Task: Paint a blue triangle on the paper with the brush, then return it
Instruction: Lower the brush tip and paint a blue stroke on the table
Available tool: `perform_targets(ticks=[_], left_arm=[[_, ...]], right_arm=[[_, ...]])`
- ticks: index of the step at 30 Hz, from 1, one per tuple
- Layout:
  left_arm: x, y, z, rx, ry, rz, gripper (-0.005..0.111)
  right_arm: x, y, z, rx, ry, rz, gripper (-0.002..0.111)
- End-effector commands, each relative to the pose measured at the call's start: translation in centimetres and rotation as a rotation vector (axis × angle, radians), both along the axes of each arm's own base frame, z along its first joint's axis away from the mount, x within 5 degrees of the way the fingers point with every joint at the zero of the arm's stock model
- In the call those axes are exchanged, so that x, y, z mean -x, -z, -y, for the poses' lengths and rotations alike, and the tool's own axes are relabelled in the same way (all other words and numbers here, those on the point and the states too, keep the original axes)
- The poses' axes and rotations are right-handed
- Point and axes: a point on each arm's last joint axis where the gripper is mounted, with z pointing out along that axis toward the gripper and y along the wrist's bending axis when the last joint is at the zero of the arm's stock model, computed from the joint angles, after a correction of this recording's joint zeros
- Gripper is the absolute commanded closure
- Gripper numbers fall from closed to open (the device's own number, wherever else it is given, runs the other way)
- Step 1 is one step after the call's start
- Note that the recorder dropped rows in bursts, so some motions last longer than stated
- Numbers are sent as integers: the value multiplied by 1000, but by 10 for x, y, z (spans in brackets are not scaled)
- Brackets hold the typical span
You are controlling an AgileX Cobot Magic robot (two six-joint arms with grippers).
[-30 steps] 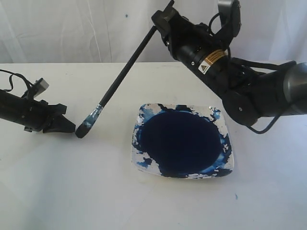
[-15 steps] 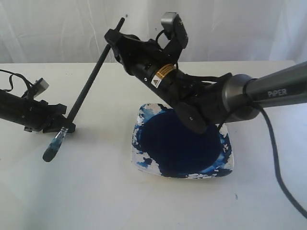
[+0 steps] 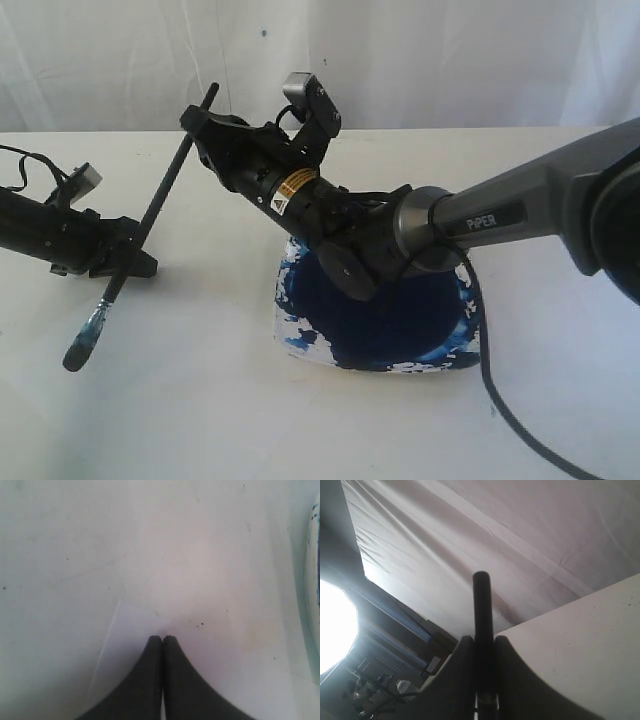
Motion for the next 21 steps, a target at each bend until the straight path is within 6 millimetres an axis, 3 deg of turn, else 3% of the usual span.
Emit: perform_targets(ticks=[1,21], left_arm=[[0,3,-1,-7,7,-4,107],[0,3,-1,-7,7,-4,107]], right_arm=[[-1,3,-8,-2,1,6,108],[-9,38,-25,81,3,-10,108]])
